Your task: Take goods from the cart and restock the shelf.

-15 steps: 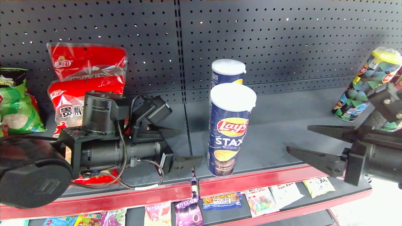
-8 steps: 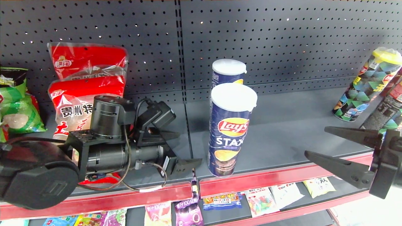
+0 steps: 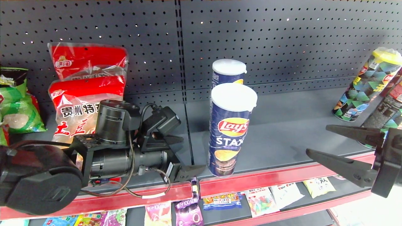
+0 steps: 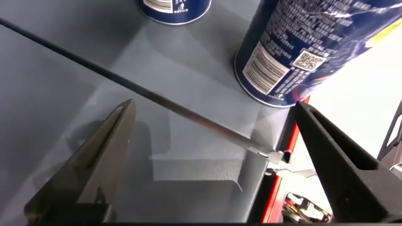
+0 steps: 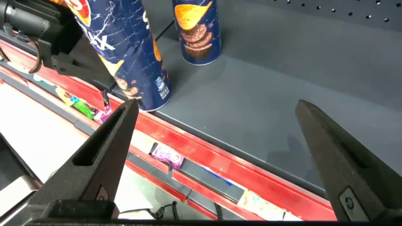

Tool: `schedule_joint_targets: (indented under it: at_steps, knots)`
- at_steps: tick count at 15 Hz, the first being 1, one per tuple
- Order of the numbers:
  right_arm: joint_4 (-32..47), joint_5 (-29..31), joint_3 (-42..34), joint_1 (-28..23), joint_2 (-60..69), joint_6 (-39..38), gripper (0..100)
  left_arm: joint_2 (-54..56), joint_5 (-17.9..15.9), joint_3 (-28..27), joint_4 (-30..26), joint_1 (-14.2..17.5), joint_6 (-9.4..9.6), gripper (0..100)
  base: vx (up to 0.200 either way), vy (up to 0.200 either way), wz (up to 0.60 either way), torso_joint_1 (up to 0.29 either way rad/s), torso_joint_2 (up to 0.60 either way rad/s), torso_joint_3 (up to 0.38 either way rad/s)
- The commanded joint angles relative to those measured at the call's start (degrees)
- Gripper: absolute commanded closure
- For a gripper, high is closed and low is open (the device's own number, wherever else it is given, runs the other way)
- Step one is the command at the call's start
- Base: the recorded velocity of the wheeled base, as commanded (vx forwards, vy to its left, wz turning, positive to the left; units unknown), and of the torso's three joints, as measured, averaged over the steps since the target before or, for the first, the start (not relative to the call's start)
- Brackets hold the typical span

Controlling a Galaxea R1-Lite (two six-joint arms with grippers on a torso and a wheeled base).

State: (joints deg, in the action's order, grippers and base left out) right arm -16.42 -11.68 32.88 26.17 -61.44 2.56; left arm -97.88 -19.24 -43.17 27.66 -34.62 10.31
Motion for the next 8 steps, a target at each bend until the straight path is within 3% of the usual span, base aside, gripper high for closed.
schedule_joint_targets:
  at_steps: [1,8]
  knots:
    - [0.0,0.0,0.0,0.0,-0.4,0.0,0,-0.6,0.0,-0.3,0.1,-0.1,-0.03,0,0.000,0.000,0.00,0.000,0.00,0.000]
    - [0.0,0.1,0.2,0.0,-0.6,0.0,0,-2.5,0.3,-1.9,0.1,-1.2,-0.03,0,0.000,0.000,0.00,0.000,0.00,0.000]
